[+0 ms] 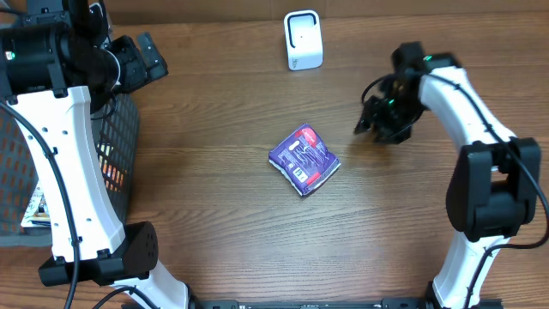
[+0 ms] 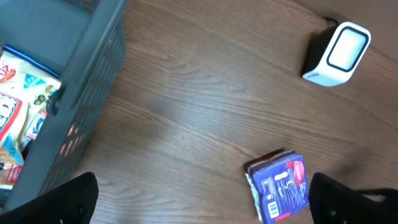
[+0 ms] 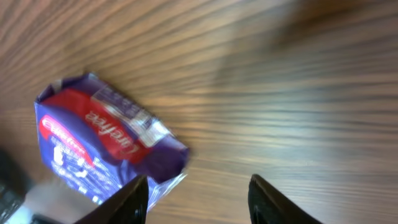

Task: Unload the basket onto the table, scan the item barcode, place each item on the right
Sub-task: 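Release the bag and raise the right gripper to the back right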

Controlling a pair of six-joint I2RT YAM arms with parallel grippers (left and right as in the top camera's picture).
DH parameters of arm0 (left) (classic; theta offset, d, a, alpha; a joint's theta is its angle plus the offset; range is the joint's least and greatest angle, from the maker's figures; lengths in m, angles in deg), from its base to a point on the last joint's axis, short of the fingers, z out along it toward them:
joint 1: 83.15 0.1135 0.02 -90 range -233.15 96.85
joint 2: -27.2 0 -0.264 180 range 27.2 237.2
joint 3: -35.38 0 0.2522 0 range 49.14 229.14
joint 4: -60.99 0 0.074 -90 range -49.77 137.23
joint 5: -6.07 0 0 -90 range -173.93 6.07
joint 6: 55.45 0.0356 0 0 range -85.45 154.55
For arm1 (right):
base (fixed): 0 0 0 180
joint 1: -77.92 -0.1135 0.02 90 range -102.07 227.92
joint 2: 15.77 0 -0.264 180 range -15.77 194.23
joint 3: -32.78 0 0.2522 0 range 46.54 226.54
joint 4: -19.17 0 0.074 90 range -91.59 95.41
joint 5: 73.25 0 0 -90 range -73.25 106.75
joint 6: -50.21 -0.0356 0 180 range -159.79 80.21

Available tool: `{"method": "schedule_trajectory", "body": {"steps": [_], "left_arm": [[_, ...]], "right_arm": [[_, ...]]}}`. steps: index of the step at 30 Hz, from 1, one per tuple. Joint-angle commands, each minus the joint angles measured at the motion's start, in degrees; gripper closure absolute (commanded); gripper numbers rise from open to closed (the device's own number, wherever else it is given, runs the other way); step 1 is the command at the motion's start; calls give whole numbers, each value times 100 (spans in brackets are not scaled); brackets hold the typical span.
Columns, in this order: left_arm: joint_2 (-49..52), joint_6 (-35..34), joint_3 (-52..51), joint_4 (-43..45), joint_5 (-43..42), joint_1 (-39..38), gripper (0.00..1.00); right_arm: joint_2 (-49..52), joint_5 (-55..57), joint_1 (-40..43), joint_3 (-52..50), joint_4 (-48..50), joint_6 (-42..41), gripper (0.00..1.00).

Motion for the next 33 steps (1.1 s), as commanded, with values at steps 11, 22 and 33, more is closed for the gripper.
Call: {"method": "schedule_trajectory", "body": {"steps": [11, 22, 33], "left_arm": [[-96, -37, 66, 0, 59, -11, 0], [-96, -37, 66, 0, 61, -11, 0], [-96, -37, 66, 0, 59, -11, 0]], "right_arm": [[-13, -625, -905, 807, -1016, 2396, 26], [-66, 2367, -2280, 654, -374, 37, 18], [-1276, 2608, -1458, 1176, -807, -289, 0]]}}
